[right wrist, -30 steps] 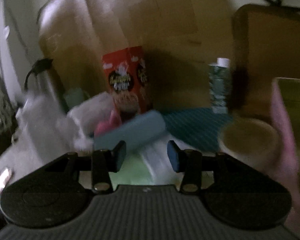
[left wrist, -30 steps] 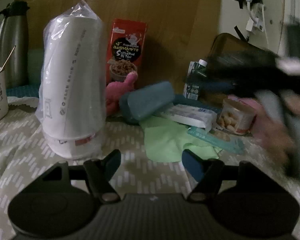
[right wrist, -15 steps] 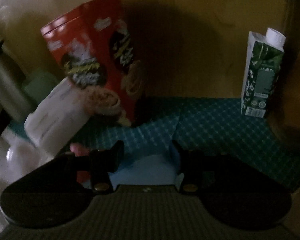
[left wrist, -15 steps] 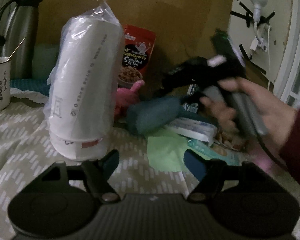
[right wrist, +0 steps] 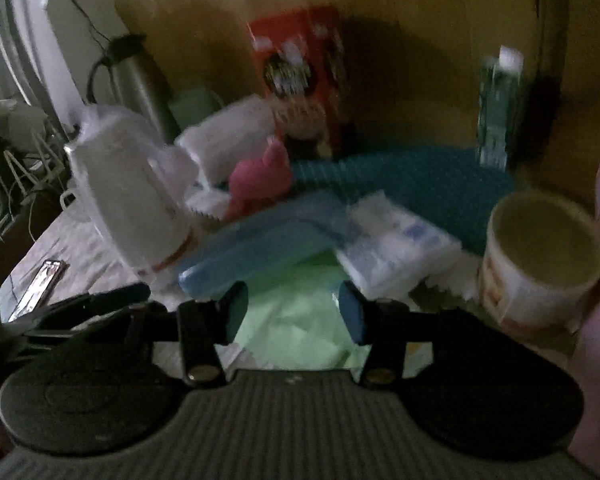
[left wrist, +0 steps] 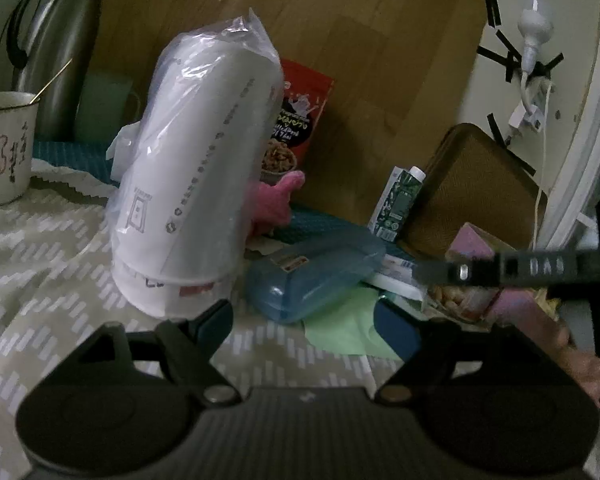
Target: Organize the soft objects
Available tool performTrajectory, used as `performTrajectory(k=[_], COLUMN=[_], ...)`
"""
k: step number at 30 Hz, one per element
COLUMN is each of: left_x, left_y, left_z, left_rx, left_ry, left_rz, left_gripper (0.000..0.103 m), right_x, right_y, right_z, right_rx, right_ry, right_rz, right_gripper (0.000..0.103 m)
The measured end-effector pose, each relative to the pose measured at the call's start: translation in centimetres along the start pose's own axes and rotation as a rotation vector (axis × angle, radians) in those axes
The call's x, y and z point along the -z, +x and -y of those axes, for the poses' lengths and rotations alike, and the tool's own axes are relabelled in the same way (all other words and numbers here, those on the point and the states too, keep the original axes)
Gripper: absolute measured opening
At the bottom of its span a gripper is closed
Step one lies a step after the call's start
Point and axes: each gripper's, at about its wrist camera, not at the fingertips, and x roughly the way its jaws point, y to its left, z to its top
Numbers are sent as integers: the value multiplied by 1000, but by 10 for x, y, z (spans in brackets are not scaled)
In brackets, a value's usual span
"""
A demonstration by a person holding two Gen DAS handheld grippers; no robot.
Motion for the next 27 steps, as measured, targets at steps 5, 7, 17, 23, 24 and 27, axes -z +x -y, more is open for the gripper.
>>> performTrajectory(k=[5,7,17,23,24,27], left_x=[0,0,0,0,-1,-1], left_y=[3,6,17,20,20,24], left_z=[5,6,11,13,13,16], left_rx=[-25,-36,-84,-119,-126,-152], left_ry=[26,31,76,100,106,122], left_rz=[-6,-11,-35,-41,-44,-56], left_gripper=[80,80,84,85,85,85], right_x=[-15,-12,53,68,70,72], right_y=[8,5,-15,-21,-18,-18], right_z=[-2,2,-10,-4,-2,-1], right_rx=[49,50,274,277,274,260], right_ry=[32,70,74,101,114,123], right_rz=[119,188,421,423,411,413], right_gripper=[53,53,54,55,55,55])
